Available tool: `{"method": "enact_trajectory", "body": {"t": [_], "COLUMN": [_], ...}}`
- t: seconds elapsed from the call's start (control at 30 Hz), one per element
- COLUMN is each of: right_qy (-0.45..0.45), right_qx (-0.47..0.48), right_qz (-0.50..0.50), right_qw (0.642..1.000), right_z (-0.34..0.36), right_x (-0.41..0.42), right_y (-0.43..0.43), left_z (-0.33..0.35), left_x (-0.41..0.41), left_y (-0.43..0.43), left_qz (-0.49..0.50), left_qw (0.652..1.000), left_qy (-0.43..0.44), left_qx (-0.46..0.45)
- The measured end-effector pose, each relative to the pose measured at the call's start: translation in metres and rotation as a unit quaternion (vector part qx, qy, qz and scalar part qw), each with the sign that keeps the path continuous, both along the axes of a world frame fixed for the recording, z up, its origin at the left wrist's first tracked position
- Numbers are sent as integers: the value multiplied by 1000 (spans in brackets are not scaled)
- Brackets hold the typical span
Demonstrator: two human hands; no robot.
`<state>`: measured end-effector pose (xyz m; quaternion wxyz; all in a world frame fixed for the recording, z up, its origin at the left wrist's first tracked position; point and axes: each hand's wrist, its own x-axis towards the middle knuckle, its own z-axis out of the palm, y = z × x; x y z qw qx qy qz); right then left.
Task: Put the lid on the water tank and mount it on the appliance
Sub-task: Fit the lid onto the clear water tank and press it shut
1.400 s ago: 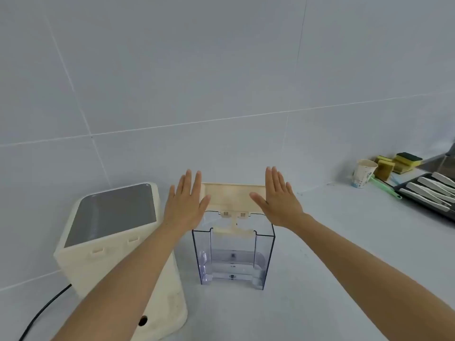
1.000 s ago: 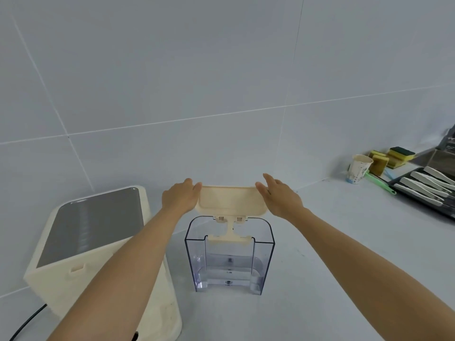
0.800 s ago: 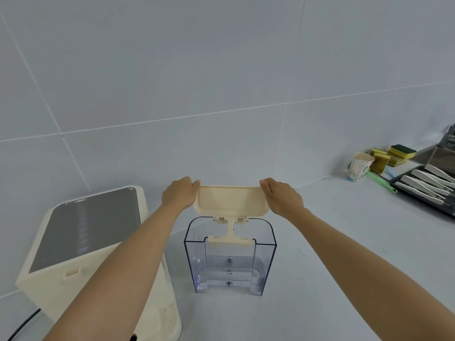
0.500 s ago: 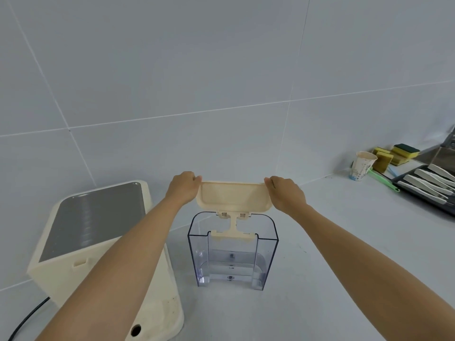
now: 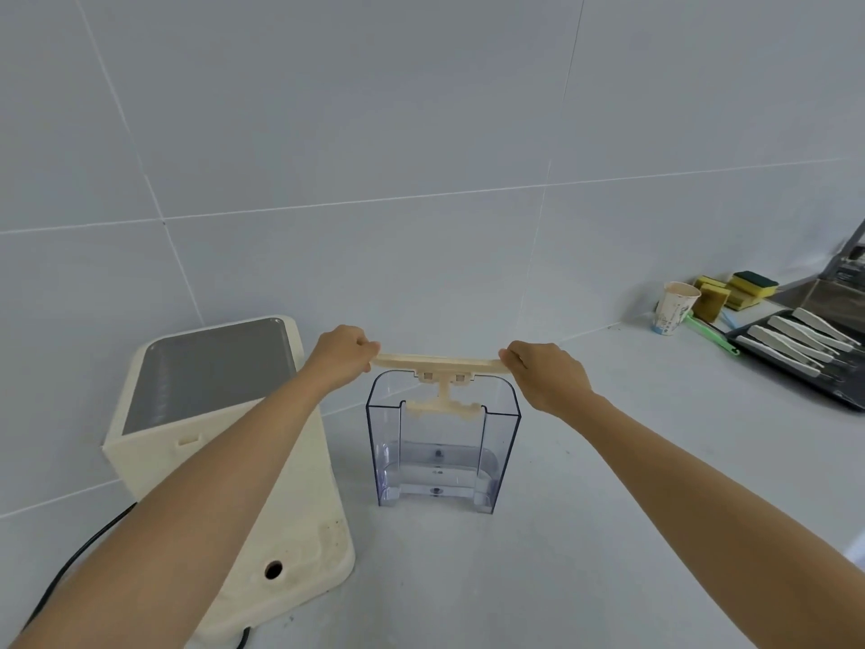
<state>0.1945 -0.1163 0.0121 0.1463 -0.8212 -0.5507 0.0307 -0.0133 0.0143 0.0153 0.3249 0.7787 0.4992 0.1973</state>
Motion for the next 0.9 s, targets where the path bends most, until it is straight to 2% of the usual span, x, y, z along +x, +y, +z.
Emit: {"method": "enact_trajectory", "body": {"t": [0.33, 0.47, 0.73, 0.8, 0.9], "right_qy": [-92, -97, -96, -79, -9], "right_qx": [-60, -73, -72, -65, -46], "right_qz": [42, 46, 42, 32, 0], "right_qw": [993, 991, 992, 994, 999], "right_z": [-25, -30, -29, -26, -22], "right_x": [-13, -18, -21, -21, -20], "right_y": [-29, -33, -34, -32, -25], "left_z": [-25, -32, -36, -35, -35], "left_x": [-4, -3, -4, -4, -3], "left_y": [-22, -31, -38, -39, -43], "left_qz": [-12, -21, -5, 12, 50], "left_qw": [982, 972, 980, 988, 998], "left_qy": [158, 204, 175, 138, 44], "left_qx": [106, 113, 95, 71, -5]}}
